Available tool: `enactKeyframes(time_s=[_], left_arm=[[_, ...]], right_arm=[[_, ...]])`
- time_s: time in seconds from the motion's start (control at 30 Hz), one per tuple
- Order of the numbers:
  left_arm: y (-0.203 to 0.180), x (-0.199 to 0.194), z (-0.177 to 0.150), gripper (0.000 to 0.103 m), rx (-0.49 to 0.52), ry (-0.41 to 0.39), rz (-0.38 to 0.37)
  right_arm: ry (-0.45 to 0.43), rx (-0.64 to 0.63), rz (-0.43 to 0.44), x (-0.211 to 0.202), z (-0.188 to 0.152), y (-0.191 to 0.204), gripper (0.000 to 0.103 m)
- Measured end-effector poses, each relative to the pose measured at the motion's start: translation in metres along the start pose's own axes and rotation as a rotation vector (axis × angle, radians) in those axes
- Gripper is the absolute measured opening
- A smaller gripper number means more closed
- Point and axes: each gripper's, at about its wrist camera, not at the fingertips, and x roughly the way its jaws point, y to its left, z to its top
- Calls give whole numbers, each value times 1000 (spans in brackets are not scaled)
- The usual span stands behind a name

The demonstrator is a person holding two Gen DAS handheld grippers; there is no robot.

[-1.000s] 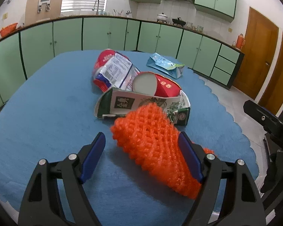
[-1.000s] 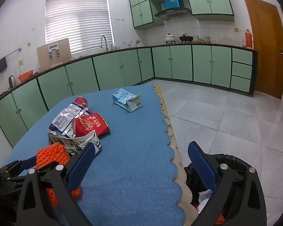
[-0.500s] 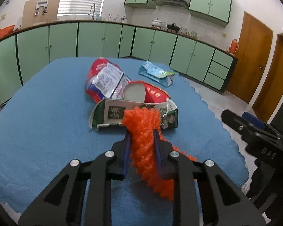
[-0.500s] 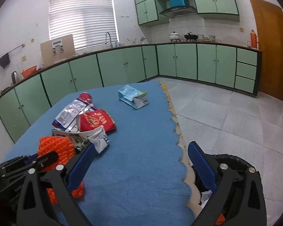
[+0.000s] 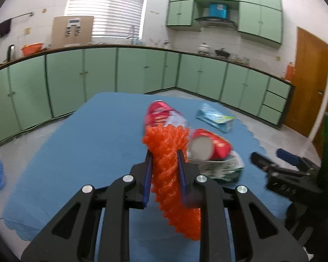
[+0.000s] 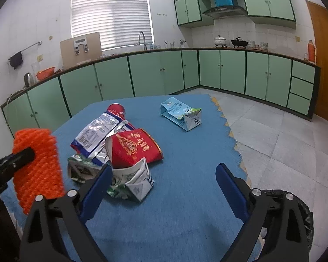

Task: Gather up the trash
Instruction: 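Lift the orange net with the left tool while the right tool moves toward the milk carton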

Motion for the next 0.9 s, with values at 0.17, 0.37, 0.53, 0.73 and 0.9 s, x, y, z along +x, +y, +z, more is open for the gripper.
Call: enactKeyframes(time_s=[0.17,0.37,0.53,0.73,0.9], left_arm=[[23,12,2,20,-11,34,72],[31,21,3,20,-11,67,81],[32,25,0,20,-18,83,60],[30,28,-1,20,-17,92,45],[27,28,-4,20,-12,93,44]], right_arm=[[25,2,10,11,1,3,92],[74,-21,-20,24,-3,9,91],[115,-23,-24,28,-10,7,91],[125,-44,10,23,-18,15,90],[120,-52,51,21,-17,19,87]])
